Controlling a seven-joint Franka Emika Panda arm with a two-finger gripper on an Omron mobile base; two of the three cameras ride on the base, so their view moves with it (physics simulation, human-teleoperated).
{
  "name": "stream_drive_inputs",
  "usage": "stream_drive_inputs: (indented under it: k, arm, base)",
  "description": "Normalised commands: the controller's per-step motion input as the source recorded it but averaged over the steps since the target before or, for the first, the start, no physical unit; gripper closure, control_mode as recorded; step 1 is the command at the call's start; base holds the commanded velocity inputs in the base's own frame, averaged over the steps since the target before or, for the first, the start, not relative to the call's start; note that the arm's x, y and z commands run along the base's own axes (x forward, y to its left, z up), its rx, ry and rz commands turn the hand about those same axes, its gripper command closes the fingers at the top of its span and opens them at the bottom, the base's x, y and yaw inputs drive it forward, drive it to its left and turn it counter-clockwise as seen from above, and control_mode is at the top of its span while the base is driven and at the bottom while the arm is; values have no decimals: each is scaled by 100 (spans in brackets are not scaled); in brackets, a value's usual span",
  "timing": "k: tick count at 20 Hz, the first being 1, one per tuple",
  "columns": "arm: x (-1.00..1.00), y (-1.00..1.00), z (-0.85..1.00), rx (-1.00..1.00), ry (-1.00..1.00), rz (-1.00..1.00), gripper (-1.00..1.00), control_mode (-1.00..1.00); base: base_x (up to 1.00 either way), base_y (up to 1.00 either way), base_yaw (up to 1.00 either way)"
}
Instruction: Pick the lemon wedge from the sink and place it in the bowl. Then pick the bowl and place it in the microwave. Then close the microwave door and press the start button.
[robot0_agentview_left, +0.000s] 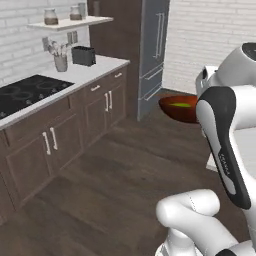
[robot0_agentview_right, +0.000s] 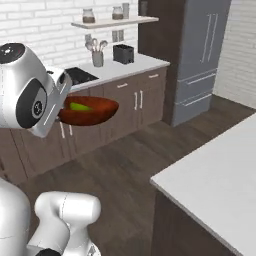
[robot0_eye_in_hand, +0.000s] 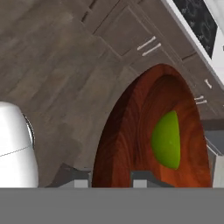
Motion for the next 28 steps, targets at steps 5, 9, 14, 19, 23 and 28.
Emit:
stream_drive_inputs:
  k: [5,9,14,19,23,28]
  arm:
    - [0,0,0,0,0,0,100,100]
    - [0,0,0,0,0,0,100,100]
    - [0,0,0,0,0,0,100,100]
    - [0,0,0,0,0,0,100,100]
    - [0,0,0,0,0,0,100,100]
    - [0,0,0,0,0,0,100,100]
  base:
    - [0,-3,-89]
    - [-5,-14,-83]
    - [-1,-51,-73]
    - [5,-94,-48]
    - [23,-100,-31]
    - [28,-100,-31]
